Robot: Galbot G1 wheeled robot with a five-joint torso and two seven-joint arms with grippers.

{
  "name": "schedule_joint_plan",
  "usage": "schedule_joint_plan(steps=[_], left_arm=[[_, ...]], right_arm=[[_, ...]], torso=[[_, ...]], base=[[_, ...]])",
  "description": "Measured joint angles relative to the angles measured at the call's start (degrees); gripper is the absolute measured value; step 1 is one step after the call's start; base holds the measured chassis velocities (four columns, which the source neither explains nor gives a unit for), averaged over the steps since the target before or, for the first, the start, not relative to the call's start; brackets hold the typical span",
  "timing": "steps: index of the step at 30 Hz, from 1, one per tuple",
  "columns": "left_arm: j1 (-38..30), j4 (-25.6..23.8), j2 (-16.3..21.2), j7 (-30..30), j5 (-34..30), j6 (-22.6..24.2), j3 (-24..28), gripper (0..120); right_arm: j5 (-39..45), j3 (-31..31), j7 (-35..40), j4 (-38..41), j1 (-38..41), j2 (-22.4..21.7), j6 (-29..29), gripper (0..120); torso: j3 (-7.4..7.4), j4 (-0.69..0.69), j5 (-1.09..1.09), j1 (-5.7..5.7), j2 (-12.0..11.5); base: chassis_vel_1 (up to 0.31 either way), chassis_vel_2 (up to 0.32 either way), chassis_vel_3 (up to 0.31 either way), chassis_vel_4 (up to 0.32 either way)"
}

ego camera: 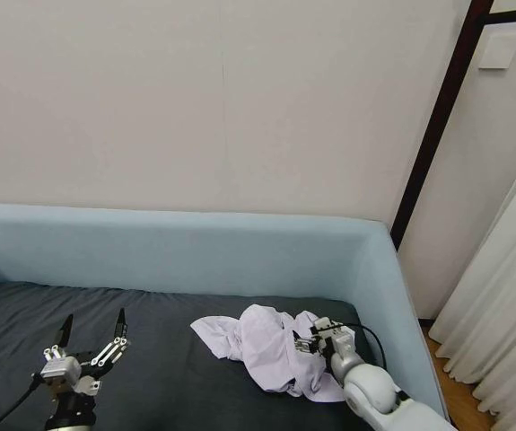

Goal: Pick up the clothes from the sofa and hang them on the clothes hanger.

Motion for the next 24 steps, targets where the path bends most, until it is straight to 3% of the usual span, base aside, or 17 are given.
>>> schedule_joint_plan(steps=[10,20,24], left_arm=[[1.78,-1.93,-1.63,0.01,0.95,-0.16,-1.56,100],[2.14,-2.04,-2.45,0.00,1.25,-0.57,-1.78,100],[2.54,-2.16,-2.73,-0.02,1.52,-0.83,-1.80,100]], right_arm=[[-10.44,-1.62,-3.86,-19.14,6.60,7.20,4.96,100],[-11.20,-1.27,-3.72,-22.88,7.14,11.29,7.21,94],[-14.56,-1.23,-1.65,-24.61,7.38,13.22,6.50,87]], torso=[[0.00,-0.02,0.01,0.00,0.00],[-0.01,0.00,0.01,0.00,0.00],[-0.01,0.00,0.01,0.00,-0.01]], base=[[0.000,0.000,0.000,0.000],[0.000,0.000,0.000,0.000],[0.000,0.000,0.000,0.000]])
